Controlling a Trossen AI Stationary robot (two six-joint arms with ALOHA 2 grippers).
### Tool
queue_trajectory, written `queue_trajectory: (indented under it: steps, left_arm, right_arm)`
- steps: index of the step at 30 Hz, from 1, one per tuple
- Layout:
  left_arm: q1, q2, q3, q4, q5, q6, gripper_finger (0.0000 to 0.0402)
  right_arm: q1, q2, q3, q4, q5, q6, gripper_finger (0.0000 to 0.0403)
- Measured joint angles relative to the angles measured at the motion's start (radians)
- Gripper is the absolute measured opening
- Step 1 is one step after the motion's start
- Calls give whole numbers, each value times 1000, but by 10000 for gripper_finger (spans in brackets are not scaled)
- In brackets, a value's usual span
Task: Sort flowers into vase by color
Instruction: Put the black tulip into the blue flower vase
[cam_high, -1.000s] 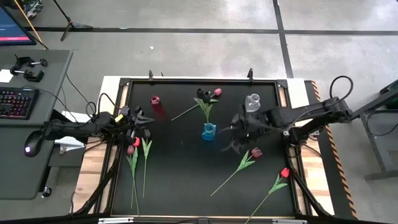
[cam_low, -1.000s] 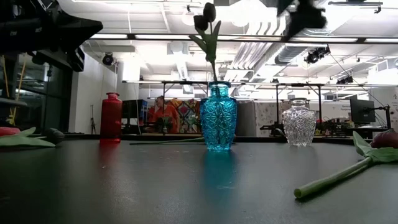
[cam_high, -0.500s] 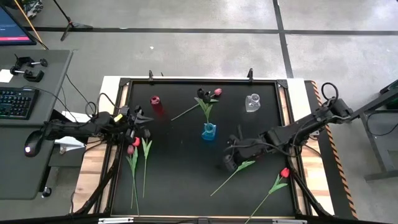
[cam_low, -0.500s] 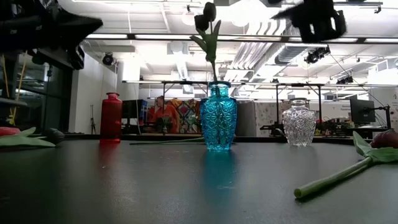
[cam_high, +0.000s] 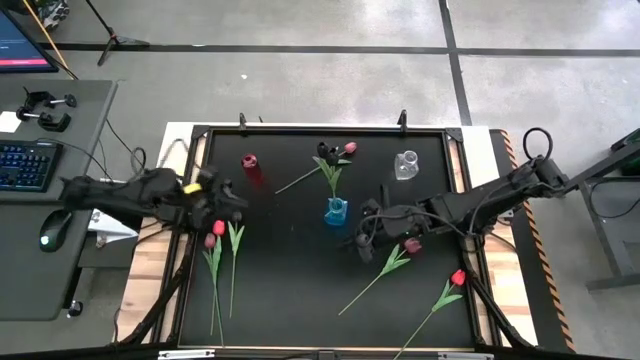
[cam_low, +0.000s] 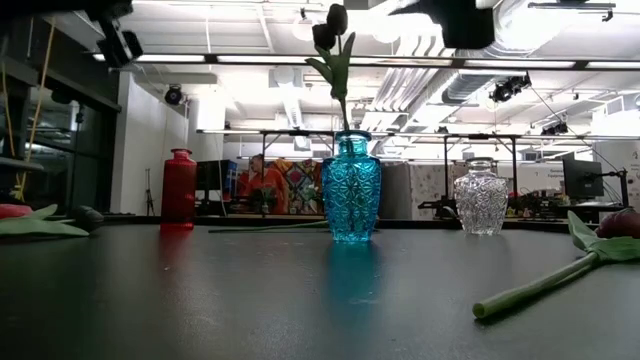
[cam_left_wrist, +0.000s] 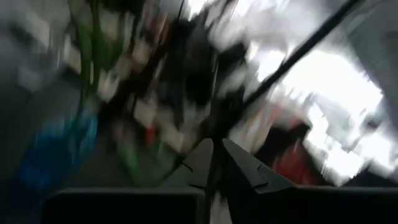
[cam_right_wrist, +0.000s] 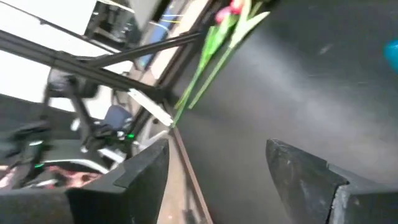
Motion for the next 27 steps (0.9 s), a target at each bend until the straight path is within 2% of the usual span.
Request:
queue_trajectory:
  steps: [3,5,8,10,13,16,22,27]
  left_arm:
    - [-78,162,186,-362,50,-33,35]
    - [-151,270,267,-553,54,-117,40]
    - [-274,397,305,-760,-27,-344,42]
    - [-353,475,304,-835,-101,-537,42]
    - [-457,595,286,-901,-154,-788,42]
    - [-521,705,285,-874,-159,-929,42]
    - [-550,870,285,-873,-144,-1082,42]
    - [-529,936,285,-871,-123,-1162,42]
  right_arm:
    - [-18,-23,0,-63,-1,-16,257]
    - [-22,-44,0,-111,2,-40,257]
    - [-29,-72,0,-186,32,-58,257]
    - [-34,-84,0,-229,47,-66,257]
    - [-37,-87,0,-280,62,-73,257]
    - [-37,-84,0,-315,62,-79,257]
    - [-40,-83,0,-353,63,-132,257]
    - [-49,-83,0,-359,66,-134,257]
